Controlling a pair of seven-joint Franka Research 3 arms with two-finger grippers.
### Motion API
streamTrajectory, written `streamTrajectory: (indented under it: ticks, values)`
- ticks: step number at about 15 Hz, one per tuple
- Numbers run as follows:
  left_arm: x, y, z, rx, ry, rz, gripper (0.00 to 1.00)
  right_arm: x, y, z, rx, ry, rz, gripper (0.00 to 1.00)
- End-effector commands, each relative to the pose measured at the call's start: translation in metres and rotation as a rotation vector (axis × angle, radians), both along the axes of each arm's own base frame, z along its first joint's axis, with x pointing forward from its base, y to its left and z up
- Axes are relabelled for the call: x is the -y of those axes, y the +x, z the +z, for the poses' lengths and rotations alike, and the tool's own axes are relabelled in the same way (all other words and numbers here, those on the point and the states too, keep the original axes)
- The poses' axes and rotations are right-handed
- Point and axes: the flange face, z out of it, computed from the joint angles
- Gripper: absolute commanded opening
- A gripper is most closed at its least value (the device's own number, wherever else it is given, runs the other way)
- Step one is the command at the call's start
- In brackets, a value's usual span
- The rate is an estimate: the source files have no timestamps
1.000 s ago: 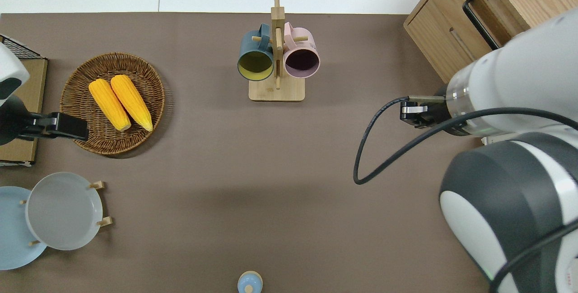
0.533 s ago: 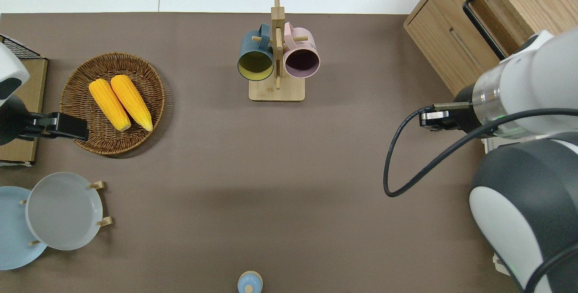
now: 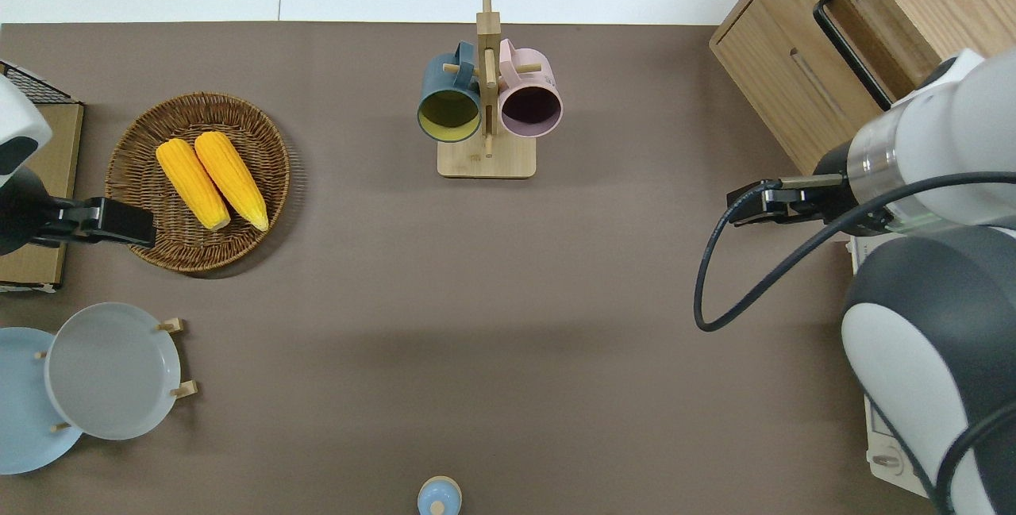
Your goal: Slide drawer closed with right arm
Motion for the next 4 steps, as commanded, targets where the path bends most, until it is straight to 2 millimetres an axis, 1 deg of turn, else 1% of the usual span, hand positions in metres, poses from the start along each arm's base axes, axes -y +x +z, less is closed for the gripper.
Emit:
streamTrajectory:
  ticks: [1,4]
  values:
    - [-0.0008,0.0016,0.0041,-0.005,0.016,-0.012,0.99,0.0031,-0.0009,0.0058,0.01,0.002,0.021,0.99]
    - [-0.0008,0.0016,0.0041,-0.005,0.016,-0.012,0.99,0.0049,-0.0006,0.0079,0.017,-0.022,0.022,0.99]
